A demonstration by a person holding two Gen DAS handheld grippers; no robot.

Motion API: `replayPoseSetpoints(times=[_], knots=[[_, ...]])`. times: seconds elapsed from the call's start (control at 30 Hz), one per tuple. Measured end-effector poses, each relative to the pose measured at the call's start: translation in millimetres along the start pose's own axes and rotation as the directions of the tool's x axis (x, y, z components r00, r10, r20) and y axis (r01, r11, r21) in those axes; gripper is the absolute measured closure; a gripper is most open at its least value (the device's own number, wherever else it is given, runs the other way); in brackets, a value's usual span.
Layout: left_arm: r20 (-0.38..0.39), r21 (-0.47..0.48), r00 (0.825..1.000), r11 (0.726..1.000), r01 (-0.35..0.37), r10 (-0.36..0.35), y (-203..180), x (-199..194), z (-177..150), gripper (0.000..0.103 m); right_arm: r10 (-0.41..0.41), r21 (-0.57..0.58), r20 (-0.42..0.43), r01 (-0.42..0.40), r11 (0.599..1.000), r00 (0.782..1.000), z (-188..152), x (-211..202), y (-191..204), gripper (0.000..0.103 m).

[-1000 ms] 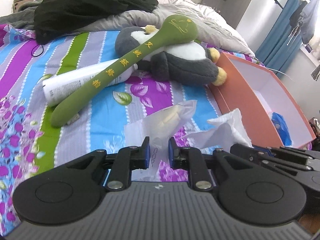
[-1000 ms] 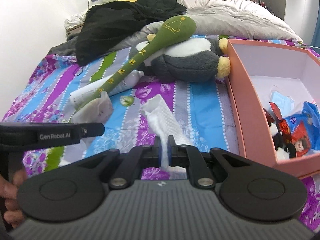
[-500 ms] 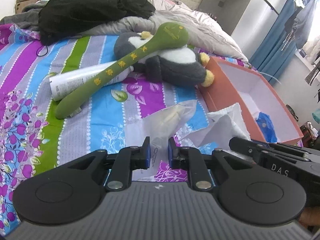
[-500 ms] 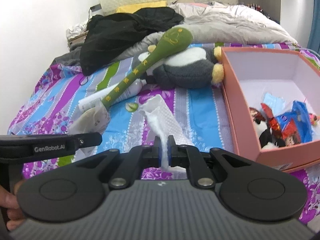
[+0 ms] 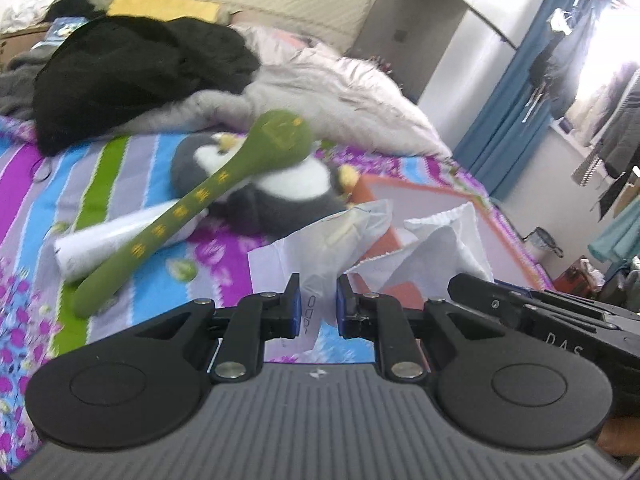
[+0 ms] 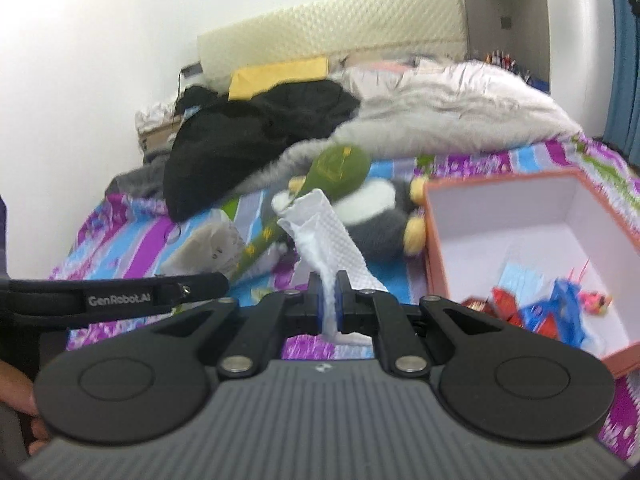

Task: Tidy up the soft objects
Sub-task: 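Lift the clear bag with the left tool while the right tool lifts the tissue toward the box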

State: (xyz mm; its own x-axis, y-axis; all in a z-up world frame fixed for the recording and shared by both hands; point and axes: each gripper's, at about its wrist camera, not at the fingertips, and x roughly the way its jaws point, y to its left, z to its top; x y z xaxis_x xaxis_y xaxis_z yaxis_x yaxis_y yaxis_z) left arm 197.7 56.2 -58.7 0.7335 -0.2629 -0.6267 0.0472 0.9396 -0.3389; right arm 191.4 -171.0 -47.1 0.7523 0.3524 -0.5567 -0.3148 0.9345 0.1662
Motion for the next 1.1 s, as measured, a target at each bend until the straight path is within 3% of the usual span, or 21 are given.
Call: replayPoseSetpoints(times=[0.33,0.53,0.73,1.1], knots=[[0.041,0.088,0.995,0.992,0.086,-0.090,-61,3,47,0.084,-0.056,-0.017,0.136,0.059,0.998,0.989,45,-36,-29,0.093],[0.035,0.134,0.990,0.982,0.134,-0.140,-101,18,63,0.084,-0.117,0.023,0.170,0.114,0.993,0.979,54,-54,-67,0.093],[-0.020,0.160,0.983,0.970,0.181,-0.180,-143,53,60,0.084,-0.182,0.075,0.132,0.174,0.982,0.974,44,-54,-110,0.093],[-0.214,0.185,0.961,0.959,0.214,-0.173,-204,169,34,0.084,-0.247,0.174,-0.028,0.248,0.953,0.969,12,-9,-203,0.093]])
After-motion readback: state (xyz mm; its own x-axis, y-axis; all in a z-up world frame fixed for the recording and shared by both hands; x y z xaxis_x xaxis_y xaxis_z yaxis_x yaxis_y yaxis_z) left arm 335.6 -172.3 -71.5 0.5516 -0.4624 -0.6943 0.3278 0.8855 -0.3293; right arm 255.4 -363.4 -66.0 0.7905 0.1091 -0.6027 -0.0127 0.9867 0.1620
